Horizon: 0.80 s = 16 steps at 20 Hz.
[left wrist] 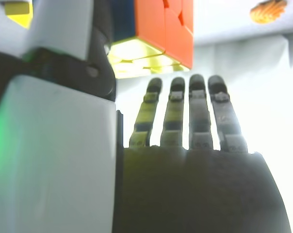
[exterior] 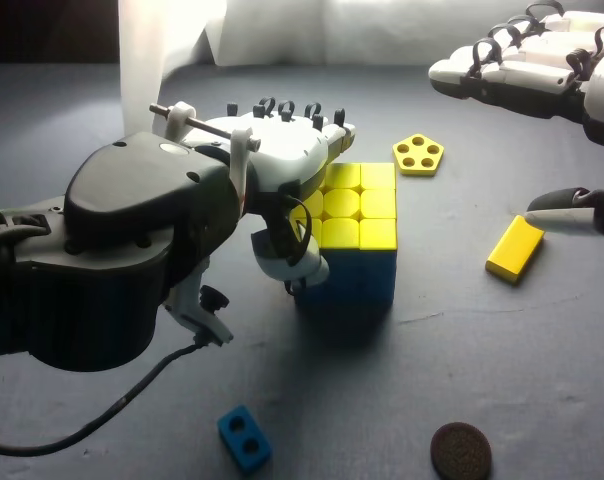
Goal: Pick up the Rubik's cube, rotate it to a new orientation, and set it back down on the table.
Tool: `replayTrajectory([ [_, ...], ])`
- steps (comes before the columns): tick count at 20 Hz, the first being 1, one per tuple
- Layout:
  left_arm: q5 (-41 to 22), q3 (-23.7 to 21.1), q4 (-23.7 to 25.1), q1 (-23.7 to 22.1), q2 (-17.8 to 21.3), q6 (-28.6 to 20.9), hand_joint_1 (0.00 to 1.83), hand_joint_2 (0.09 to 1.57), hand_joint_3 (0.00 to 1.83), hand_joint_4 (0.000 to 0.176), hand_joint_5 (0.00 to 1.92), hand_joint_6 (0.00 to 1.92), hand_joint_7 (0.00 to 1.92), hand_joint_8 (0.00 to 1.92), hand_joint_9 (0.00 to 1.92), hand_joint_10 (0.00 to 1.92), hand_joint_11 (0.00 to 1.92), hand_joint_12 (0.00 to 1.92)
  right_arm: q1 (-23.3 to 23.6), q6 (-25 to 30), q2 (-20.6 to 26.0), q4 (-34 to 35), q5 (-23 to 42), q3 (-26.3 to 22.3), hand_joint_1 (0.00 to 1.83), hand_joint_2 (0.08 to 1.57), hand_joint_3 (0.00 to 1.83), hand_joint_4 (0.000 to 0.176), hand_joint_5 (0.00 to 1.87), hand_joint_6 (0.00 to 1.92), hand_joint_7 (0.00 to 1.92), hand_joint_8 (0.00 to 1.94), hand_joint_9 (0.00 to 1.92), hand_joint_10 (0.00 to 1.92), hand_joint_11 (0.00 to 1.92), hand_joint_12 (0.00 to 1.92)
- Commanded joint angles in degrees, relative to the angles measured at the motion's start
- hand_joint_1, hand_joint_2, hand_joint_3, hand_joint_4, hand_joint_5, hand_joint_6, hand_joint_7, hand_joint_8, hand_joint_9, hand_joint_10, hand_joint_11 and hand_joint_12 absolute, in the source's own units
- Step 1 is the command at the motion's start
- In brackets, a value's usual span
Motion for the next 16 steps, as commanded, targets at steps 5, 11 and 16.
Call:
replayTrajectory([
  [5,-1.6,1.2,0.2,-1.1,-0.8,1.9,1.04,1.04,0.0,0.031,0.0,0.0,0.0,0.0,0.0,0.0,0.0,0.0,0.4,0.0,0.2,0.4,6.8,0.0,0.72,1.21,0.0,0.0,0.01,0.01,0.1,0.01,0.13,0.01,0.0,0.35],
  [11,-1.7,2.6,-1.8,-1.3,-2.0,3.8,1.06,1.0,0.0,0.037,0.0,0.0,0.0,0.0,0.0,0.0,0.0,0.0,0.2,0.0,0.1,-1.7,7.7,0.0,0.71,1.22,0.0,0.0,0.0,0.0,0.09,0.01,0.11,0.01,0.0,0.21],
  [16,-1.7,3.9,-5.0,-2.7,-3.1,7.6,1.07,1.0,0.0,0.048,0.0,0.0,0.0,0.0,0.0,0.0,0.0,0.0,0.2,0.0,0.1,-2.1,7.7,0.0,0.69,1.23,0.0,0.0,0.0,0.0,0.09,0.01,0.1,0.01,0.0,0.17],
])
